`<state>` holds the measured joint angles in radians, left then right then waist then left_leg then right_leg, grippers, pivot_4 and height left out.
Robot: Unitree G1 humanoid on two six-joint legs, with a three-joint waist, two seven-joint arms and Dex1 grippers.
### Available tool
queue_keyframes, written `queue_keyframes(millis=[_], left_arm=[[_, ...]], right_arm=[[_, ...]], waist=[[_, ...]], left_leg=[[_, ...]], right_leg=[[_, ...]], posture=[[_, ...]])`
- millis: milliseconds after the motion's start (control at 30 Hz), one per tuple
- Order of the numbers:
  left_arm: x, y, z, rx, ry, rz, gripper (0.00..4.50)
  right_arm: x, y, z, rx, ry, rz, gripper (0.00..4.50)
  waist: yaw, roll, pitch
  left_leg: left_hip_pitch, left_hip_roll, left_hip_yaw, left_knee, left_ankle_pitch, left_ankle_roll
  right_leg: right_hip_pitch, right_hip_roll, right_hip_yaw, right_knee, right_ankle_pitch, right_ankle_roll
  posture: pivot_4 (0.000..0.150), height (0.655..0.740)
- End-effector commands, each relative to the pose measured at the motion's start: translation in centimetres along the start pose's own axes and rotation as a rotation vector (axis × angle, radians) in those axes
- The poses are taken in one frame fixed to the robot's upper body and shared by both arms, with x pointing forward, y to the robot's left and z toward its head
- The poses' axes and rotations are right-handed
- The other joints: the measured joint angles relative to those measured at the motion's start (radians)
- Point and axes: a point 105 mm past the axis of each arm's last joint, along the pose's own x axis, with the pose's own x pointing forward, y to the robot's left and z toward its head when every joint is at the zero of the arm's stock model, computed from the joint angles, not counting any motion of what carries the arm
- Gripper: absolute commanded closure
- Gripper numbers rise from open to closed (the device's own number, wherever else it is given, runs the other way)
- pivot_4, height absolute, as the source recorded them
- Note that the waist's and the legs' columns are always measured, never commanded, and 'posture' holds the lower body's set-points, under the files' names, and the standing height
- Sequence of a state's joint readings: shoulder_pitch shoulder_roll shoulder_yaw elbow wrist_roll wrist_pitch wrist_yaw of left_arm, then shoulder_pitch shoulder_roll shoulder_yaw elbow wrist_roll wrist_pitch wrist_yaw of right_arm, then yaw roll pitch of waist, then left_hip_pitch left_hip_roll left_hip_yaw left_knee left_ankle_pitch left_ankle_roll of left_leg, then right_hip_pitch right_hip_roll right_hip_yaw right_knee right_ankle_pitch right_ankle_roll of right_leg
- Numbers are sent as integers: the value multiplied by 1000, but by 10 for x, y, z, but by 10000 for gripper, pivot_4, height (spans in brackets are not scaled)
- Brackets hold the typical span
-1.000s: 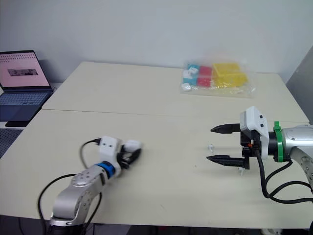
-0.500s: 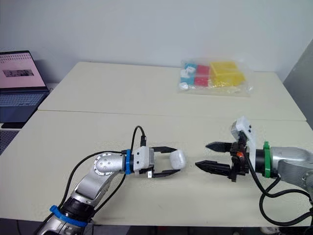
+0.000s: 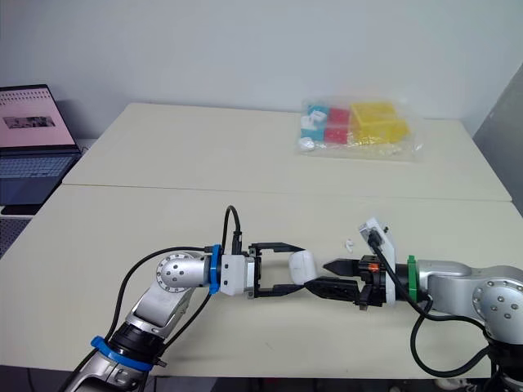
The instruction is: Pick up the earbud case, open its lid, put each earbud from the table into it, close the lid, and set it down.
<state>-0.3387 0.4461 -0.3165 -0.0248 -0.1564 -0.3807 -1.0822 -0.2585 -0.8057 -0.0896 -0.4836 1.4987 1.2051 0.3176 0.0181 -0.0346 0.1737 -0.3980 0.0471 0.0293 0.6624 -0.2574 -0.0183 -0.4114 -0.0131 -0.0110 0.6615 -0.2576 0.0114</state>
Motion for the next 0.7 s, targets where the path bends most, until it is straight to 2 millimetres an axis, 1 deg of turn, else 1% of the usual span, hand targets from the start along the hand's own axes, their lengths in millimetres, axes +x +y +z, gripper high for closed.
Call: queue_keyframes(millis=[33,133,300,400,667,700], left_arm=[[3,3,8,43,-32,-6,17115],[4,3,8,39,-32,-3,17115],[5,9,5,63,-21,7,17115],[6,11,6,69,-27,12,17115],[9,8,8,69,-37,14,17115],[10,8,8,70,-38,15,17115]], right_arm=[[4,5,8,-11,-22,29,0],[6,3,11,-2,-20,33,0],[9,0,15,13,-19,32,0],[10,0,13,23,-6,39,0],[13,-3,7,44,9,42,0],[13,-4,6,45,8,38,1772]], waist=[[-1,0,0],[-2,0,0],[-2,0,0],[-2,0,0],[-4,0,0],[-4,0,0]], left_leg=[[0,0,0,0,0,0],[0,0,0,0,0,0],[0,0,0,0,0,0],[0,0,0,0,0,0],[0,0,0,0,0,0],[0,0,0,0,0,0]], right_leg=[[0,0,0,0,0,0],[0,0,0,0,0,0],[0,0,0,0,0,0],[0,0,0,0,0,0],[0,0,0,0,0,0],[0,0,0,0,0,0]], posture=[[1500,7364],[1500,7364],[1500,7364],[1500,7364],[1500,7364],[1500,7364]])
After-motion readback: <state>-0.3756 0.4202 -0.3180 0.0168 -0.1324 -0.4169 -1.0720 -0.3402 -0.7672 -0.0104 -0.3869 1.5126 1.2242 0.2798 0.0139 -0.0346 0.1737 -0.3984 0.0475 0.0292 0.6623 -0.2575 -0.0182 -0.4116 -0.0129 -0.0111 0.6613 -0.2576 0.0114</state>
